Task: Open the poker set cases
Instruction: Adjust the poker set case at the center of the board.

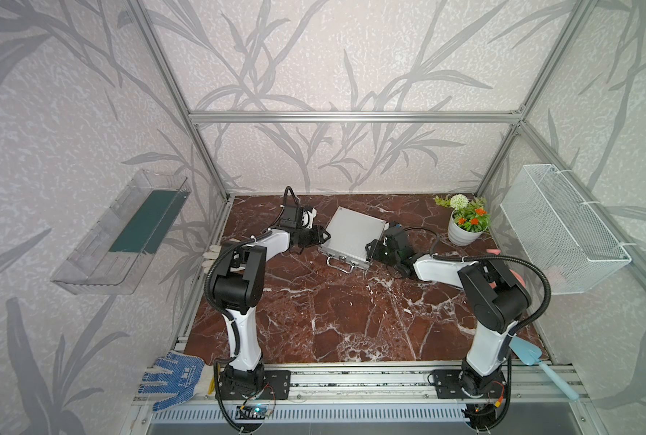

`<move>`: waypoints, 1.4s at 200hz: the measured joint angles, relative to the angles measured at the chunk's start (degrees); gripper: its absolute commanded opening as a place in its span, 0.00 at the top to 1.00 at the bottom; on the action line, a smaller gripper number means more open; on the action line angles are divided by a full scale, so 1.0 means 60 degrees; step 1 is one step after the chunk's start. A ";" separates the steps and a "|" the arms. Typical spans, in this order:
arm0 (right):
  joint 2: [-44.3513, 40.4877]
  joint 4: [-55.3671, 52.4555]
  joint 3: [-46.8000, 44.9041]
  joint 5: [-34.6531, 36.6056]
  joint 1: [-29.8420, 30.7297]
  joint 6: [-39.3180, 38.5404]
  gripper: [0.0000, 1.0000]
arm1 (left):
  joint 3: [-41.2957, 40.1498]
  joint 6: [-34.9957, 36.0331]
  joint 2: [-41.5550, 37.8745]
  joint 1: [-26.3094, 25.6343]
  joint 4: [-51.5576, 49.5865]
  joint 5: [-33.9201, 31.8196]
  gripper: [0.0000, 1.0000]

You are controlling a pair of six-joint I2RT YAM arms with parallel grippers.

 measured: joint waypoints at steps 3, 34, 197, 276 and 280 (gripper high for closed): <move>0.0007 -0.0087 0.0055 -0.0029 -0.0026 -0.0058 0.54 | -0.0025 -0.0018 -0.0011 -0.0015 0.0036 -0.0022 0.56; 0.0138 -0.0455 0.0386 -0.0495 -0.0397 -0.0579 0.54 | -0.0412 -0.0076 -0.0226 -0.0270 0.0379 -0.0346 0.58; 0.1253 -0.2441 0.2688 -0.1749 -0.1712 -0.4291 0.53 | -0.2200 -0.0994 -0.1865 -0.2116 0.0204 -0.1020 0.48; 0.0776 -0.2812 0.2266 -0.1814 -0.1712 -0.4393 0.53 | -0.1279 -0.0044 -0.3952 -0.1508 -0.1803 -0.1657 0.36; 0.0739 -0.2798 0.2211 -0.1832 -0.1719 -0.4360 0.53 | -0.1078 0.0015 -0.3938 -0.1453 -0.1920 -0.1701 0.36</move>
